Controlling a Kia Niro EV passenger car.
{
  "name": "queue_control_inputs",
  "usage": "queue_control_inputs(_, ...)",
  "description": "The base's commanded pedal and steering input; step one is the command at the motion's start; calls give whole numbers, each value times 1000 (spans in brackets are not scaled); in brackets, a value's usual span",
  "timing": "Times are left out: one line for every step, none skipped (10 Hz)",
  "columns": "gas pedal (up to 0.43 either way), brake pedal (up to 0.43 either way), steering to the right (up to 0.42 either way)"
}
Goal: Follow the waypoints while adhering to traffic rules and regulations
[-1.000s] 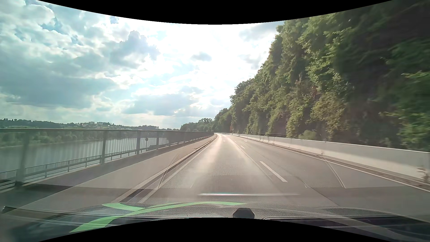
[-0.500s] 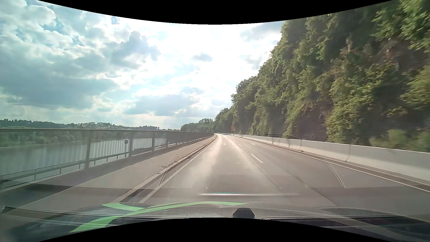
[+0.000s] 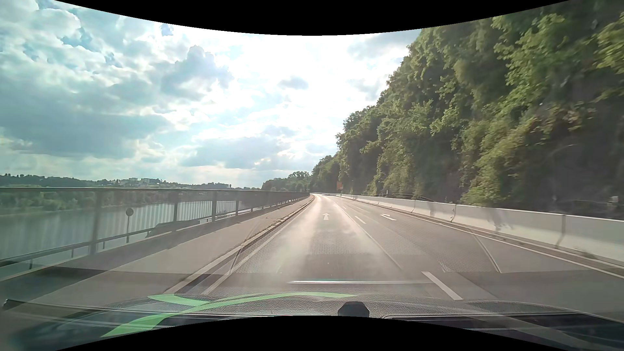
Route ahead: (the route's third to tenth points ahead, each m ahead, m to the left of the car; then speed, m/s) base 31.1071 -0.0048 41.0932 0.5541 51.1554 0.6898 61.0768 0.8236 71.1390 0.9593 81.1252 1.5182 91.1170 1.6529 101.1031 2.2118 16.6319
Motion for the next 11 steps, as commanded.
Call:
queue_control_inputs(197,0,-2)
queue_control_inputs(197,0,-2)
queue_control_inputs(197,0,-2)
queue_control_inputs(197,0,-3)
queue_control_inputs(197,0,-2)
queue_control_inputs(197,0,-3)
queue_control_inputs(197,0,-2)
queue_control_inputs(197,0,-3)
queue_control_inputs(197,0,-3)
queue_control_inputs(197,0,-3)
queue_control_inputs(197,0,-3)
